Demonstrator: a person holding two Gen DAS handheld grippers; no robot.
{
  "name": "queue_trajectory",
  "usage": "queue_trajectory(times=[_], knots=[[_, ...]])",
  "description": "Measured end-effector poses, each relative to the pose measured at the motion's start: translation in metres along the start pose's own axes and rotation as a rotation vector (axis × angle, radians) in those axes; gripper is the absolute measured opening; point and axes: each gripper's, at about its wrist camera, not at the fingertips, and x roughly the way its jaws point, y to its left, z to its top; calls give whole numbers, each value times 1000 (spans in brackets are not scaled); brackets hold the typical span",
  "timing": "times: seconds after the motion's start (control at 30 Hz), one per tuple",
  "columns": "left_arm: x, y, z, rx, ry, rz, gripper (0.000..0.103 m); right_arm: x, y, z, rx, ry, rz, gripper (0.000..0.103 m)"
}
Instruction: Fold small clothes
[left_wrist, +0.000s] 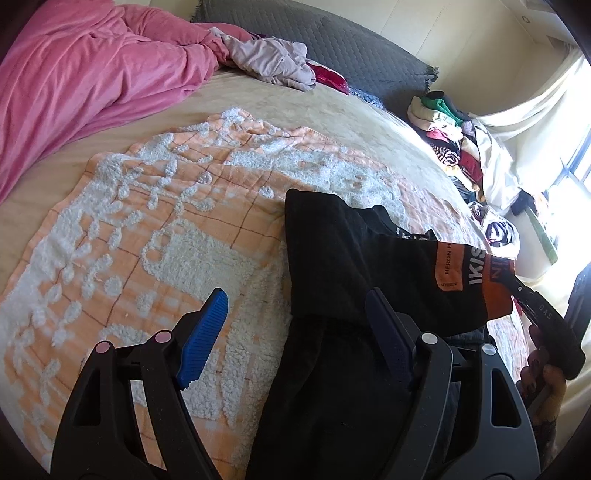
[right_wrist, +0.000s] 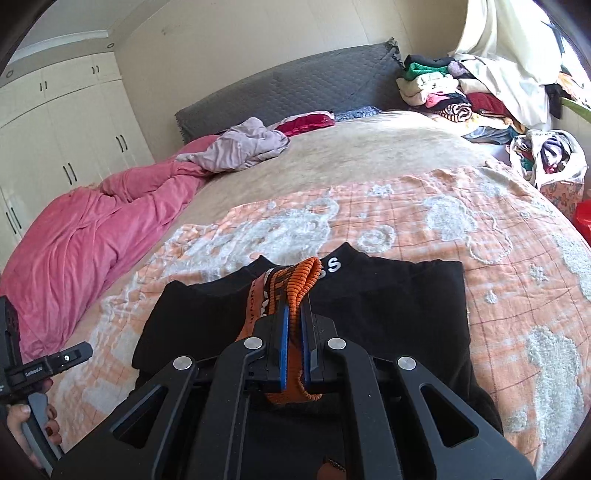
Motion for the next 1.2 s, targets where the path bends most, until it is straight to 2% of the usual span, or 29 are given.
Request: queue_trajectory(times=[0.33,0.77,0.9,0.97,1.07,1.13,1.2], knots=[[9,-23,1,48,13,-18,69,-2,-30,3,44,-1,-91,5],[37,-66,9,143,36,-48,69,4,-46,0,69,44,-140,5],[55,-80,12,176,64,-56,69,8,-50,-2,79,74,-148,5],[65,-85,13,194,86,-52,64,9,-54,-3,94,83,-165,6],[78,-95,14,221,104,-64,59,7,-57,-4,104,75,-197,14],[83,-101,13,237,112,-68,54,5,-57,-3,103,64,-212,32],[90,-105,13,248,126,-77,48,5,-53,-3,84,66,-212,36]])
